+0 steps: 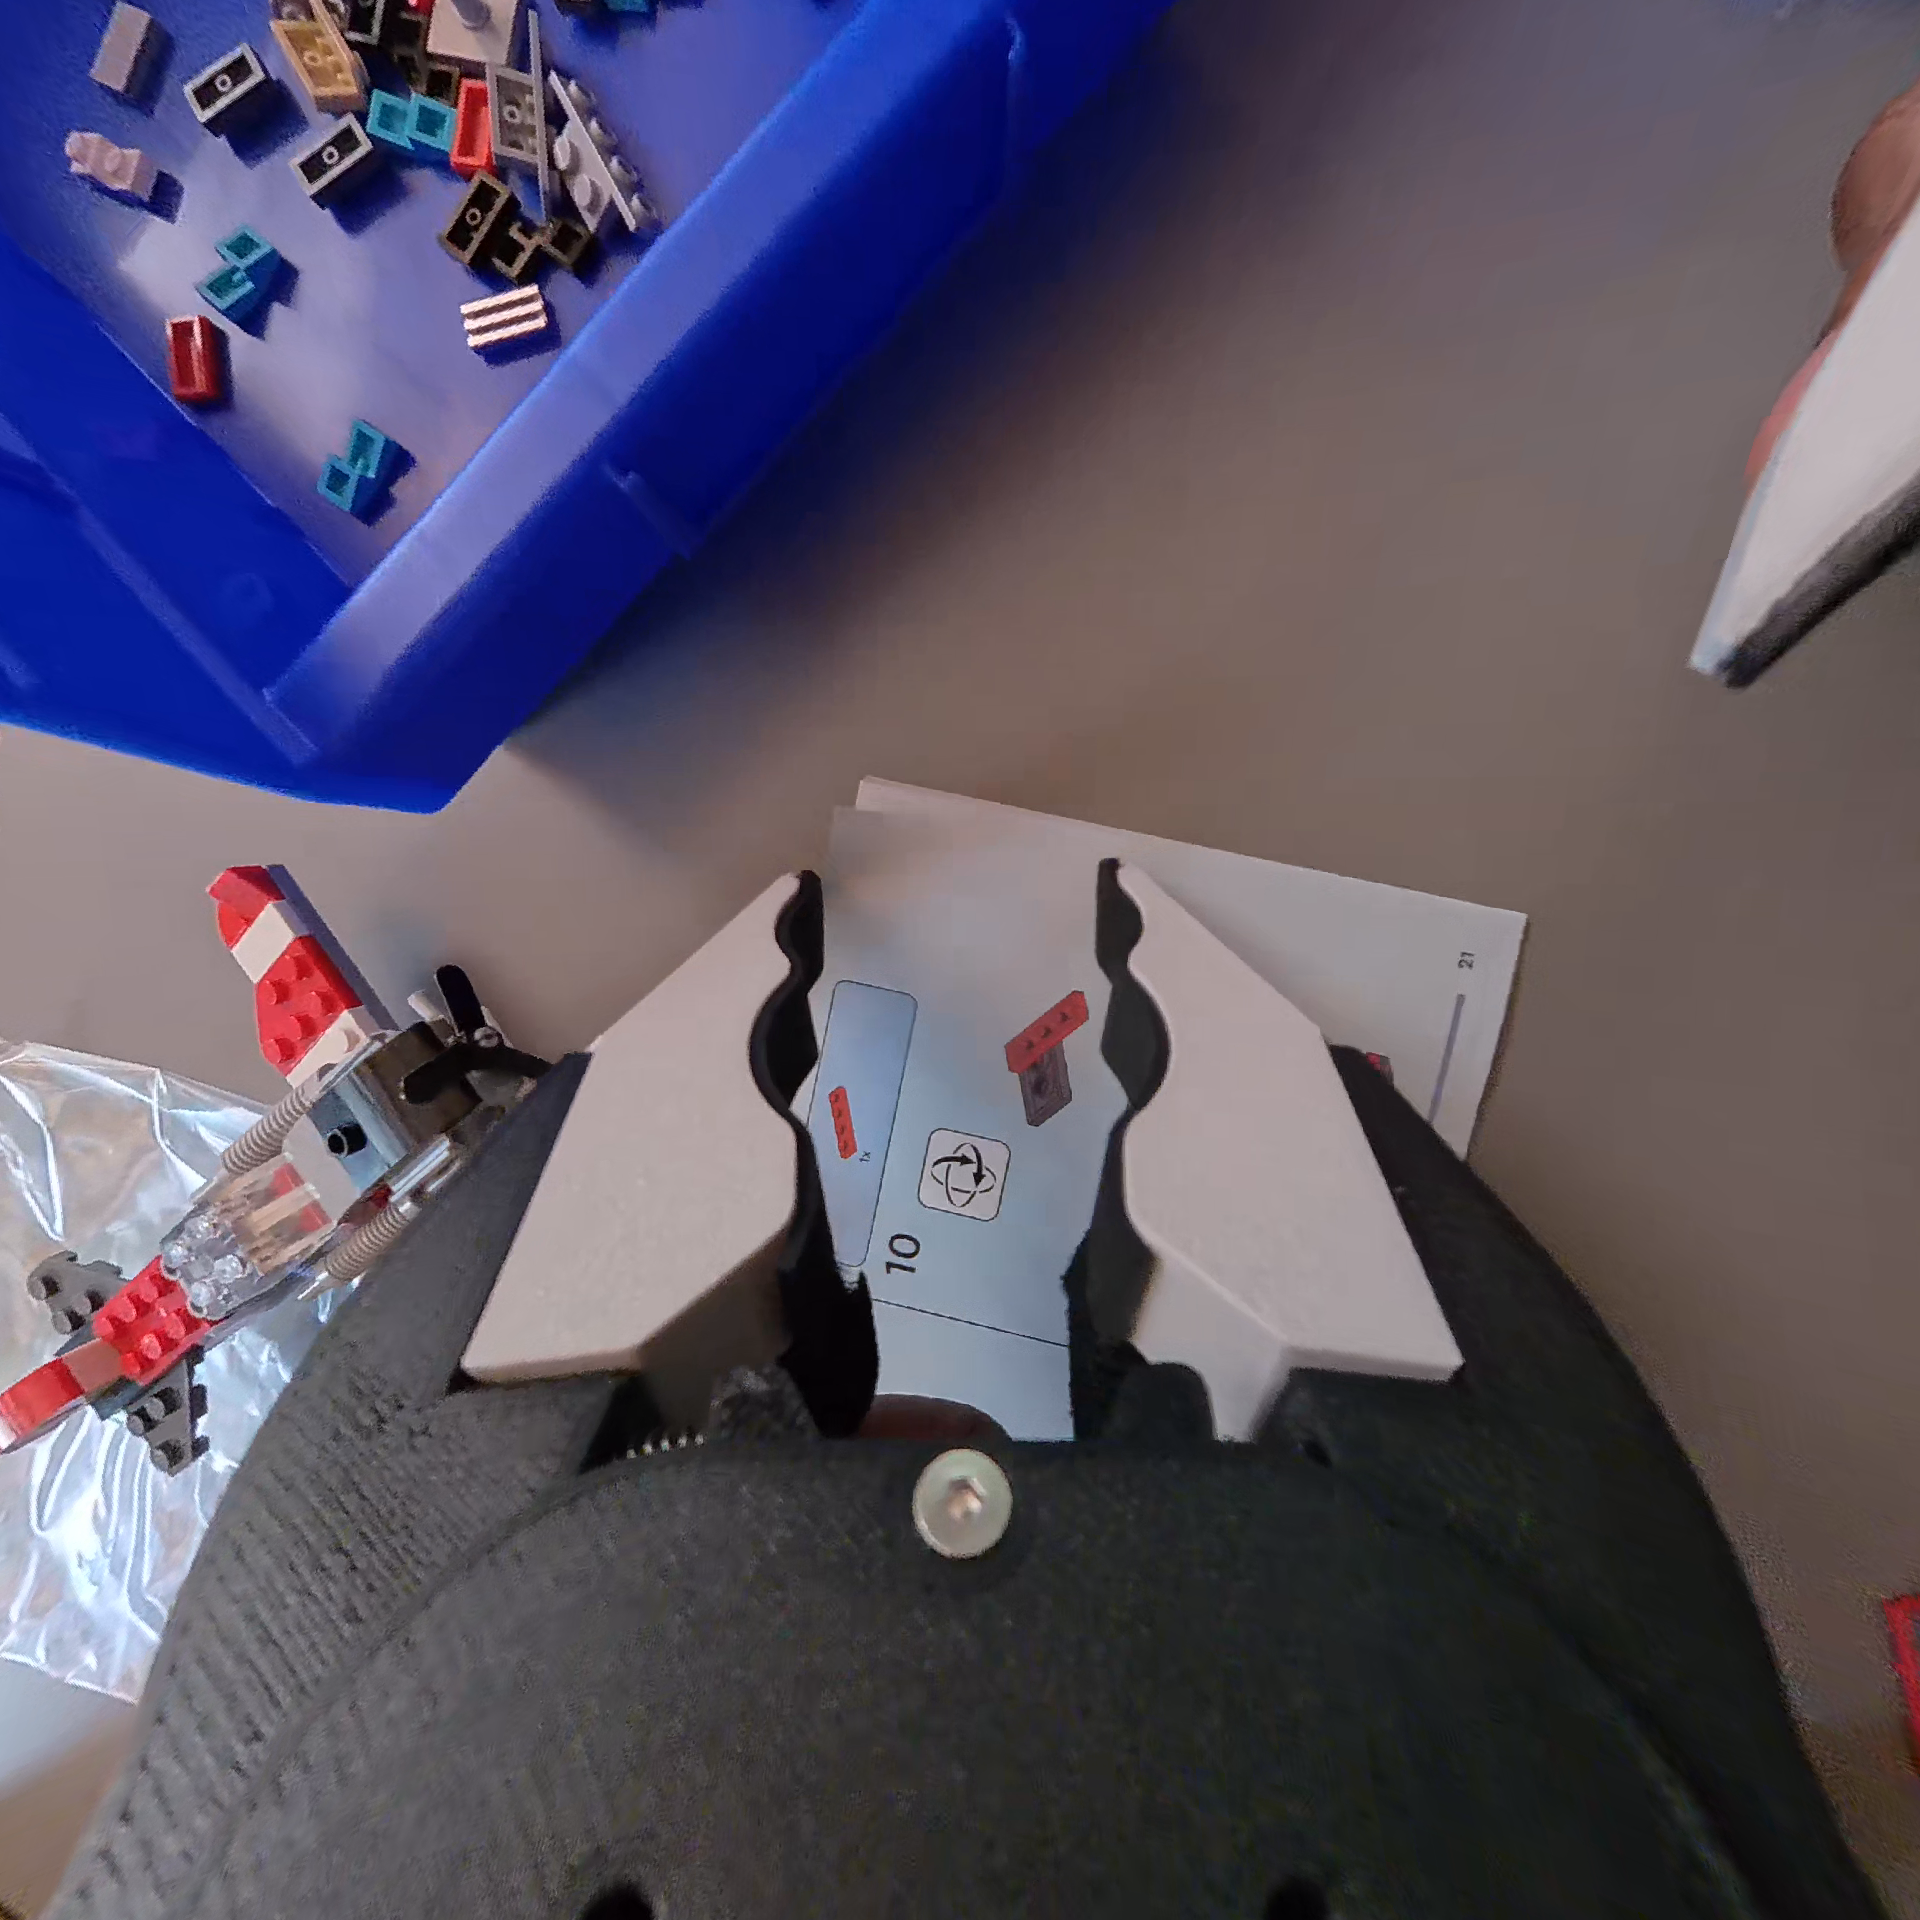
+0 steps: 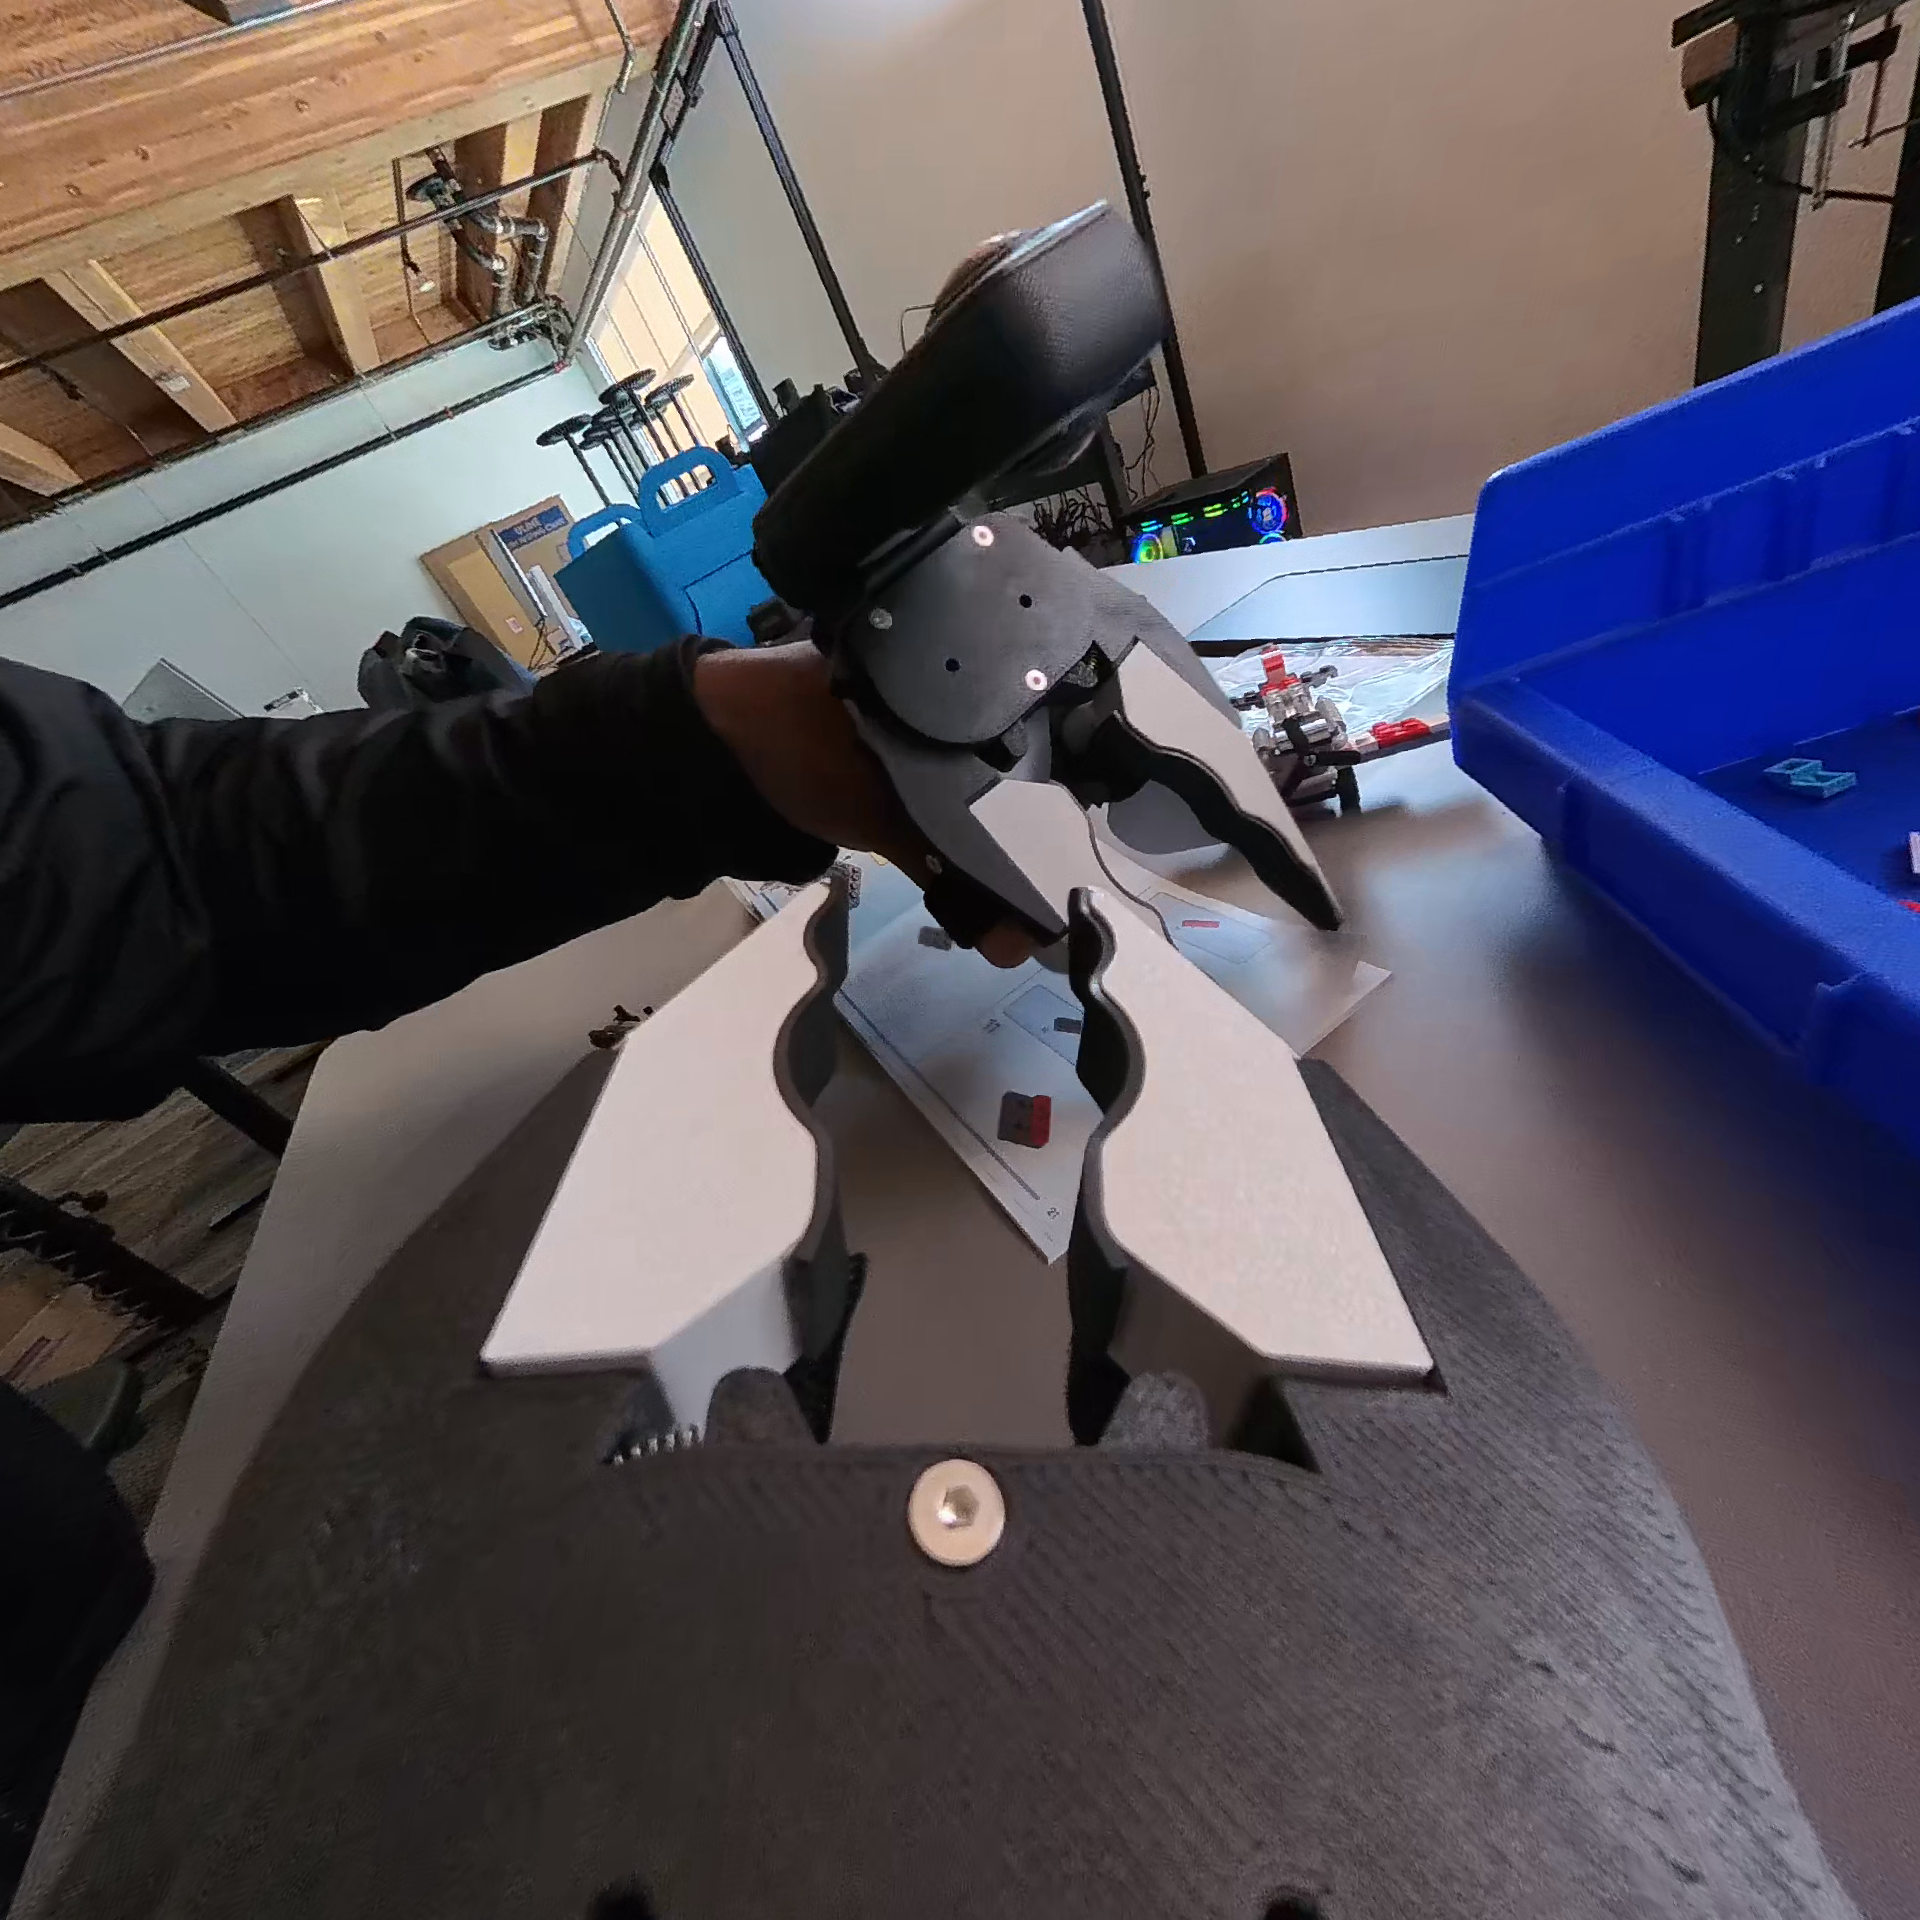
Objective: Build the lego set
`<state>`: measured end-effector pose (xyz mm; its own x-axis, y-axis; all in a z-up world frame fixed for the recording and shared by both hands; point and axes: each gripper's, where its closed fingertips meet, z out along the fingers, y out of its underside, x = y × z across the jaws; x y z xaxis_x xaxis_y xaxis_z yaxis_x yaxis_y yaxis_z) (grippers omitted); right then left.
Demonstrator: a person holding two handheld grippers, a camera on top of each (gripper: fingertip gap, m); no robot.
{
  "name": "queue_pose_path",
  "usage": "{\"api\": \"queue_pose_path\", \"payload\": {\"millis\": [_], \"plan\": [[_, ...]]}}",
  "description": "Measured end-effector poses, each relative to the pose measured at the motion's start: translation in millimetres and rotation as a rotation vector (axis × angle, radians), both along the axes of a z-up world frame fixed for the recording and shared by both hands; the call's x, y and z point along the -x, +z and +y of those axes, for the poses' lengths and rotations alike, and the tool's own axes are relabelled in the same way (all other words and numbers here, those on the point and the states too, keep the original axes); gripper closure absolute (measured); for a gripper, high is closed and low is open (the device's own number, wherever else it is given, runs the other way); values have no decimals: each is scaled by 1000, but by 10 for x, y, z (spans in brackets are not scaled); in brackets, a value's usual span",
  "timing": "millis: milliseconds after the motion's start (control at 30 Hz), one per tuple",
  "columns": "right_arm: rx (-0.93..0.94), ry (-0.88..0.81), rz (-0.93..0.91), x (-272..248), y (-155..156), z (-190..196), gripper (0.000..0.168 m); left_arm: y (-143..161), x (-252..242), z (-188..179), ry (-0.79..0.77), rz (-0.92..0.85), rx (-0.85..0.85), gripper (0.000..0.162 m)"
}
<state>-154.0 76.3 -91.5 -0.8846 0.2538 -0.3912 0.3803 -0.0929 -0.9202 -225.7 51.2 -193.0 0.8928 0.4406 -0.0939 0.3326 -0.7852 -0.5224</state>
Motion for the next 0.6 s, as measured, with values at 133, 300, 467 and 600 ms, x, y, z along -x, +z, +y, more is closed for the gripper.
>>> {"api": "queue_pose_path", "payload": {"millis": [133, 300, 467, 600], "plan": [[4, -3, -4, 7, 2, 6, 126, 5, -14, -29, -17, 13, 1, 116], [4, -4, -5, 7, 2, 8, 126, 12, -25, -75, -45, 8, 12, 125], [5, -4, -7, 7, 3, 11, 126, 12, -96, -114, -87, -21, 30, 128], [27, -7, -17, 18, 20, 37, 126, 4, -147, -136, -104, -35, 43, 129]]}}
